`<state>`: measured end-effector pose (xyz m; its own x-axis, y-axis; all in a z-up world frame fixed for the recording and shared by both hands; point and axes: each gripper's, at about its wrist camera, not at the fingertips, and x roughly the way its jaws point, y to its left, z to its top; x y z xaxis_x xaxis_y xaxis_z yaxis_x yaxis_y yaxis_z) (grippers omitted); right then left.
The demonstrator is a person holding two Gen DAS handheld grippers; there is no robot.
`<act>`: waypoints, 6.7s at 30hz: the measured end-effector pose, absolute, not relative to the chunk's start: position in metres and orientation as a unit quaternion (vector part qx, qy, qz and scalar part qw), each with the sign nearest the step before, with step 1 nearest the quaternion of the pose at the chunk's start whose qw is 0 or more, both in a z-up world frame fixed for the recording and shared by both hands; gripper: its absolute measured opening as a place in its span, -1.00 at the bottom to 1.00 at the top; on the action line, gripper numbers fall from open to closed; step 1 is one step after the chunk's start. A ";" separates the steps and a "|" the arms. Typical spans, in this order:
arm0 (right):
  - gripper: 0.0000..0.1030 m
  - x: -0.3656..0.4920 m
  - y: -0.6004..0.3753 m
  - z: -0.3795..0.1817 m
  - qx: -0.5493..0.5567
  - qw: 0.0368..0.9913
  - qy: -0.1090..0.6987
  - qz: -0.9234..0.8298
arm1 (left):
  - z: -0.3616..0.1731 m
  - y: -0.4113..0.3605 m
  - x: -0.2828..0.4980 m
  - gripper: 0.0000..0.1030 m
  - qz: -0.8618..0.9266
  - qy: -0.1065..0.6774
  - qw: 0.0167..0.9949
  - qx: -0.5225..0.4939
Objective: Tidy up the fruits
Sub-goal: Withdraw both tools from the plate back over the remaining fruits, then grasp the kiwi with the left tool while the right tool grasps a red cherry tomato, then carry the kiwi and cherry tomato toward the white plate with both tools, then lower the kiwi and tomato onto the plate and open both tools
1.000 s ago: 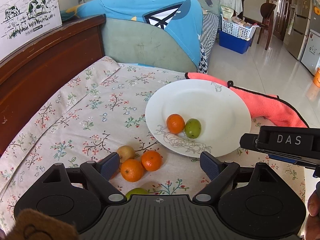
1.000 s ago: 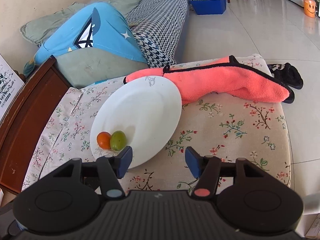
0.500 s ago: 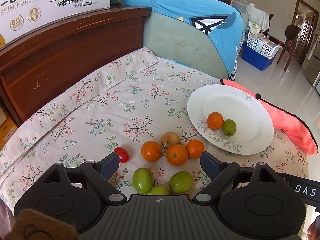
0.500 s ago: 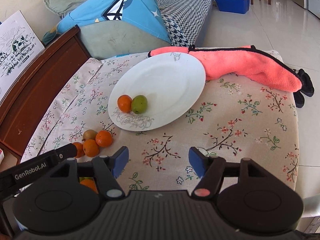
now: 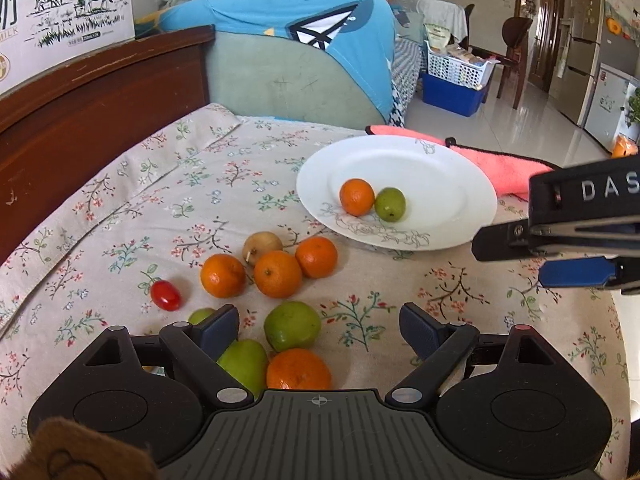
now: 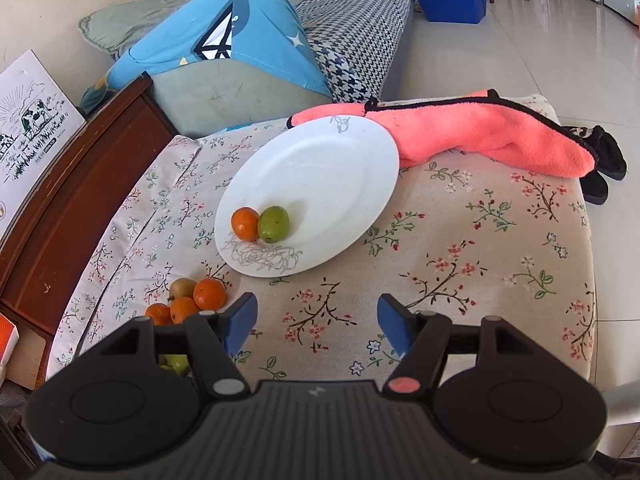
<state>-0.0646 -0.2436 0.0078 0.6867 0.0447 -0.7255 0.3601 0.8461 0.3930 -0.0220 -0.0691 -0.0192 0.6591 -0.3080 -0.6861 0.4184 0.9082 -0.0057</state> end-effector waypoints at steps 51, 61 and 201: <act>0.11 -0.111 -0.150 -0.010 0.149 0.888 0.429 0.072 | 0.006 0.074 -0.052 0.71 -0.068 0.419 0.905 0.007; -0.17 -0.117 -0.109 -0.019 0.105 0.880 0.428 0.178 | 0.000 0.068 -0.027 0.67 -0.117 0.434 0.893 0.033; -0.43 0.002 -0.245 0.004 0.214 0.896 0.388 -0.005 | 0.030 -0.045 0.093 0.48 -0.208 0.445 0.870 -0.031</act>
<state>0.0019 -0.2451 0.0036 0.6991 0.1579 -0.6974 0.1746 0.9081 0.3805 0.0926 -0.0450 0.0301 0.5172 -0.3894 -0.7622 0.3343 0.9117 -0.2389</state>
